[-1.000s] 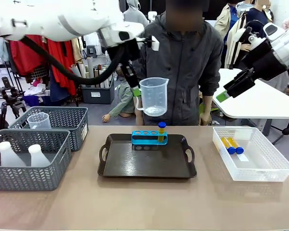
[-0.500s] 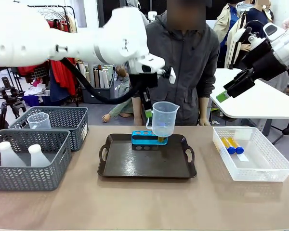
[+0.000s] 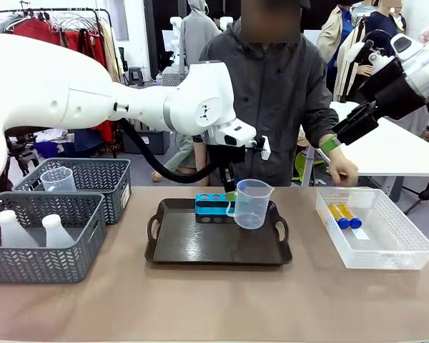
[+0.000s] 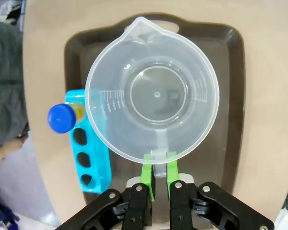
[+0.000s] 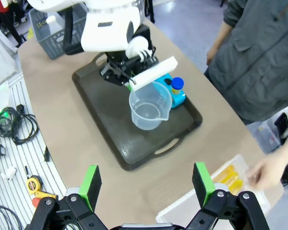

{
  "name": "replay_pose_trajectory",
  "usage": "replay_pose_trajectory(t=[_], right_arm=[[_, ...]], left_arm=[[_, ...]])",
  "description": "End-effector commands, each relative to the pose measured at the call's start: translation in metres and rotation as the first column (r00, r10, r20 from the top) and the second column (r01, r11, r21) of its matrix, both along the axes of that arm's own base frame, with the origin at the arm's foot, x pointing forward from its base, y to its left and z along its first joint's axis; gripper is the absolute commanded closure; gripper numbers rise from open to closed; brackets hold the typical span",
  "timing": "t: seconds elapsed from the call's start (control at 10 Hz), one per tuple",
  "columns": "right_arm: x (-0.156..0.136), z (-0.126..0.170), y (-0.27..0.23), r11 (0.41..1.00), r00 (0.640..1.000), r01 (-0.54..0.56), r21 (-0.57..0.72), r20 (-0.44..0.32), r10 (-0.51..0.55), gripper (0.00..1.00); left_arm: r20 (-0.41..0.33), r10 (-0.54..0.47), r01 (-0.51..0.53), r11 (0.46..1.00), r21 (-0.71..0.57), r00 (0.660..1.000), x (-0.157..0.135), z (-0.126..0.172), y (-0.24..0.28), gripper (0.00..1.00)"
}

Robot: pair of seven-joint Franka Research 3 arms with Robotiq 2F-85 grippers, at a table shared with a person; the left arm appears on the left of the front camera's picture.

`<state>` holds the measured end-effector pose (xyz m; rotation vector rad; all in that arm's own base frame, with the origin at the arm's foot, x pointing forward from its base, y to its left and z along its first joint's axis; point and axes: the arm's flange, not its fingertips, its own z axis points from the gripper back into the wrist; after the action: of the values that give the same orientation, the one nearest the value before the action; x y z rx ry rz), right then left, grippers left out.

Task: Prepare the laboratory tools.
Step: Pick up one Large Measuring Cup and place it on the Handle tray.

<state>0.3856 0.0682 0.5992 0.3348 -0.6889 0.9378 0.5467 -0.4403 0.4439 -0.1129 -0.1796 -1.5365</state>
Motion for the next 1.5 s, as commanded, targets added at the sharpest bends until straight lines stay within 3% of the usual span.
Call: replay_pose_trajectory(t=[0.0, 0.6, 0.7, 1.1, 1.2, 1.4], right_arm=[[0.0, -0.002, -0.001, 0.999, 1.0, -0.021, 0.031, 0.005, 0.021, 0.0], [0.0, -0.002, -0.001, 0.999, 1.0, -0.021, 0.031, 0.005, 0.021, 0.0], [0.0, -0.002, -0.001, 0.999, 1.0, -0.021, 0.031, 0.005, 0.021, 0.0], [0.0, -0.002, -0.001, 0.999, 1.0, -0.021, 0.031, 0.005, 0.021, 0.0], [0.0, -0.002, -0.001, 0.999, 1.0, -0.021, 0.031, 0.005, 0.021, 0.0], [0.0, -0.002, -0.001, 0.999, 1.0, -0.021, 0.031, 0.005, 0.021, 0.0]], left_arm=[[0.017, -0.057, 0.057, 0.998, 0.01, 0.998, -0.011, -0.011, 0.001, 1.0], [-0.078, -0.073, 0.072, 0.997, -0.008, 0.994, -0.024, -0.055, 0.003, 1.0], [-0.079, -0.071, 0.07, 0.997, -0.016, 0.994, -0.025, -0.055, 0.003, 0.85], [-0.037, -0.044, 0.042, 0.998, -0.041, 0.998, -0.03, -0.036, 0.013, 0.06], [-0.026, -0.045, 0.044, 0.998, -0.045, 0.999, -0.03, -0.032, 0.015, 0.0], [-0.012, -0.037, 0.036, 0.998, -0.054, 0.999, -0.041, -0.013, 0.019, 0.0]])
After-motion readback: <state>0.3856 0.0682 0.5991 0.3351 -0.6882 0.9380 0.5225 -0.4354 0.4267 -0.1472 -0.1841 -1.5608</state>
